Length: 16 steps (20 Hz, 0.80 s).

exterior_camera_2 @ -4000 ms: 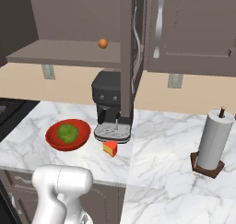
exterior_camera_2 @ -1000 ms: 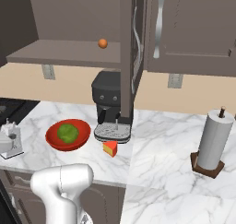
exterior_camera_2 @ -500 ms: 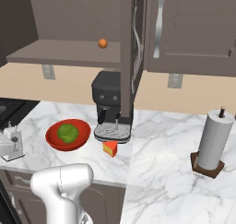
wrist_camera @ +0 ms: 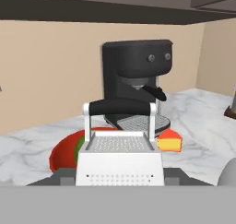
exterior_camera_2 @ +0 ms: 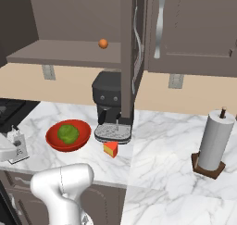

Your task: Pick the cheese from the fridge and the cheese grater from the cabinet and place them next to the salad bowl.

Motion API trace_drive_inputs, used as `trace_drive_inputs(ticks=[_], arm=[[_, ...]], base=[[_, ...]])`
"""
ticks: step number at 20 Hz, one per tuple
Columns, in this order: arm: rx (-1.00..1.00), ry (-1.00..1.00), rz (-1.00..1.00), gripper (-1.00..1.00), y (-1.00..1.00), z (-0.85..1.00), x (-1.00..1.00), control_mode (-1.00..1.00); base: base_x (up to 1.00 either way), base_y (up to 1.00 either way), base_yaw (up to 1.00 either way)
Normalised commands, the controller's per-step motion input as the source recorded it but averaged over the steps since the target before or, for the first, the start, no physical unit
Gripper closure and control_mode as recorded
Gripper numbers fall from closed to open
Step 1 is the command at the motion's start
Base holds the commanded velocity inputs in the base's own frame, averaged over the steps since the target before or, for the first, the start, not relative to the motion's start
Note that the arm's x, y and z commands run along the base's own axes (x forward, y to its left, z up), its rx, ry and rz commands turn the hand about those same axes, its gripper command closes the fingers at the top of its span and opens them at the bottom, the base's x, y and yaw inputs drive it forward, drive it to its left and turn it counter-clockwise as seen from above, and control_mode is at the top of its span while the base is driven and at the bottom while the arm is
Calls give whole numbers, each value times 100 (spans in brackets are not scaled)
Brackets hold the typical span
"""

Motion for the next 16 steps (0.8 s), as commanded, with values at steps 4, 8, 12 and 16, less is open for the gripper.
trace_drive_inputs(ticks=[4,8,12,16], arm=[[0,-9,2,100,-26,-40,17,-100],[0,-9,1,100,-9,-33,17,-100],[0,-5,0,100,0,-23,18,-100],[0,-1,0,100,0,-18,22,-100]], base=[[0,0,0],[0,0,0],[0,0,0],[0,0,0]])
